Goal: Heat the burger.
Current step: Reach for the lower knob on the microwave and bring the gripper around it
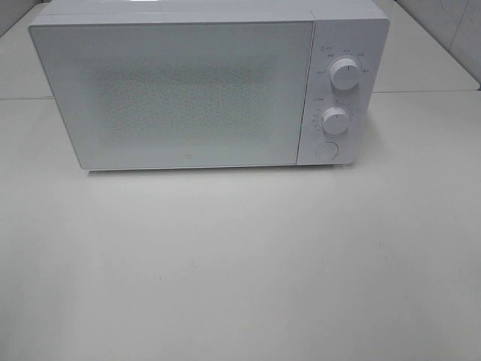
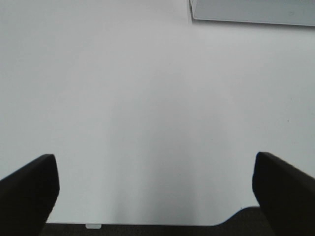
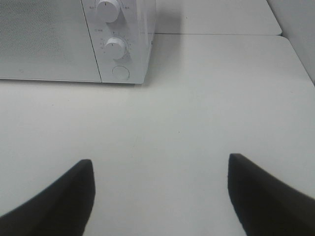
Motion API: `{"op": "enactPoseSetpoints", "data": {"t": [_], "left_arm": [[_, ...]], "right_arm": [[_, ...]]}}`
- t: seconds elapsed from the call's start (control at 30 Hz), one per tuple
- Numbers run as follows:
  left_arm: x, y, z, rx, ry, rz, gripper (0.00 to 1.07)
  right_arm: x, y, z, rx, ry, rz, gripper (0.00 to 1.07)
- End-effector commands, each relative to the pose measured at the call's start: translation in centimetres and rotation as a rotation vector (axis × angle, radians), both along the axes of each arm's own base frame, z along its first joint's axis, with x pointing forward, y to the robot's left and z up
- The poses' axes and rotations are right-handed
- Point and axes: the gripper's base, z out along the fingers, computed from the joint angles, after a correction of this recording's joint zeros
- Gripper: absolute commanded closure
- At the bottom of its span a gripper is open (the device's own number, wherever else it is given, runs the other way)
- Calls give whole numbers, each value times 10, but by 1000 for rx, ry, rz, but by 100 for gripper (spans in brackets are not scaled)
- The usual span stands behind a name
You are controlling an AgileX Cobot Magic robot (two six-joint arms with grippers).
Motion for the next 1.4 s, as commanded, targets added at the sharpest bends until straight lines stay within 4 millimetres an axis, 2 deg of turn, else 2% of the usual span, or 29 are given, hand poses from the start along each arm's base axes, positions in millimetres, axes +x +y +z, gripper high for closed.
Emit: {"op": "enactPoseSetpoints", "data": {"t": [0.03,0.13,0.23,0.3,0.37,0.77,1.4], "left_arm": [[-11,-1,2,3,-90,12,6],[-14,-1,2,5,-108,14,6],[-24,0,3,8,-168,30,6],[-37,0,2,9,-252,55,6],[-40,0,2,11,-271,58,6],[-41,2,2,-1,-270,-13,6],[-41,2,2,0,-269,-17,6]], "right_arm": [[-3,0,0,-2,-30,3,33],[-3,0,0,-2,-30,3,33],[-3,0,0,-2,-30,3,33],[-3,0,0,-2,-30,3,33],[-3,0,0,-2,-30,3,33],[-3,0,0,-2,-29,3,33],[-3,0,0,-2,-29,3,33]]}}
